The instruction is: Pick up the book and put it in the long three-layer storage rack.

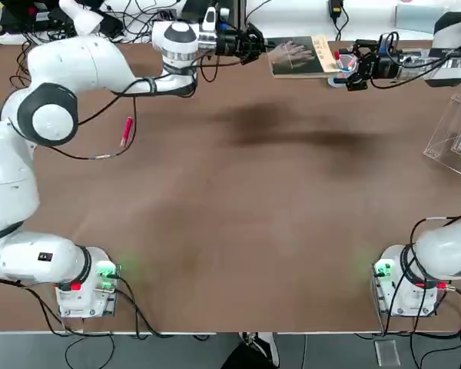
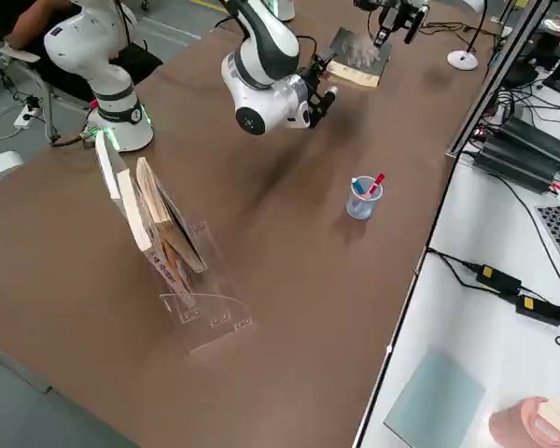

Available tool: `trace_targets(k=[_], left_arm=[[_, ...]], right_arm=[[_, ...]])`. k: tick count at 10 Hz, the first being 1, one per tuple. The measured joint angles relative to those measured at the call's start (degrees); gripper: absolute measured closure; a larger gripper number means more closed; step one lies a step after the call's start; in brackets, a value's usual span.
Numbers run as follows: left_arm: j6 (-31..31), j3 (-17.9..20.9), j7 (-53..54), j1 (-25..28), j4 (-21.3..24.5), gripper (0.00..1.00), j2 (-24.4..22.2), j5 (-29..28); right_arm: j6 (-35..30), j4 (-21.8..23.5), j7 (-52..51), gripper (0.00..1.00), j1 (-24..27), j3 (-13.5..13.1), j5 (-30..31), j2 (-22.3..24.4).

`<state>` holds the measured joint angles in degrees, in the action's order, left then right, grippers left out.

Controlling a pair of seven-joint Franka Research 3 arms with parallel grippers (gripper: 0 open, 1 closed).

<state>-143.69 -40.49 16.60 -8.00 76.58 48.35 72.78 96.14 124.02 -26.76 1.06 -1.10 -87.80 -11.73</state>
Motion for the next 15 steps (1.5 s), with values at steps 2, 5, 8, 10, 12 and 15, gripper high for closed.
trace_targets(k=[2,5,8,10,12,15], left_arm=[[-0.07,0.13,0.02,0.01,-0.06,1.0,0.0,0.0],[-0.07,0.3,0.03,0.03,-0.15,1.0,0.0,0.0],[-0.1,0.37,0.03,0.03,-0.19,1.0,0.0,0.0],[-0.12,0.64,0.05,0.01,-0.22,1.0,0.0,0.0],[-0.11,0.89,0.1,-0.18,-0.3,1.0,0.0,0.0],[-0.11,1.0,0.35,-0.58,-0.6,1.0,0.0,0.0]], right_arm=[[0.06,0.1,-2.41,0.0,-0.01,0.0,-0.01,-1.19],[0.06,0.1,-3.93,0.0,-0.25,0.0,-0.21,-2.71],[0.06,-0.05,-3.98,0.0,-1.4,0.01,-1.1,-2.8],[0.06,-0.57,-3.96,0.0,-2.24,0.01,-1.27,-2.8],[0.06,-1.45,-3.95,0.0,-2.75,0.01,-1.29,-2.8],[0.3,-2.31,-3.84,0.0,-3.61,0.01,-1.29,-2.8]])
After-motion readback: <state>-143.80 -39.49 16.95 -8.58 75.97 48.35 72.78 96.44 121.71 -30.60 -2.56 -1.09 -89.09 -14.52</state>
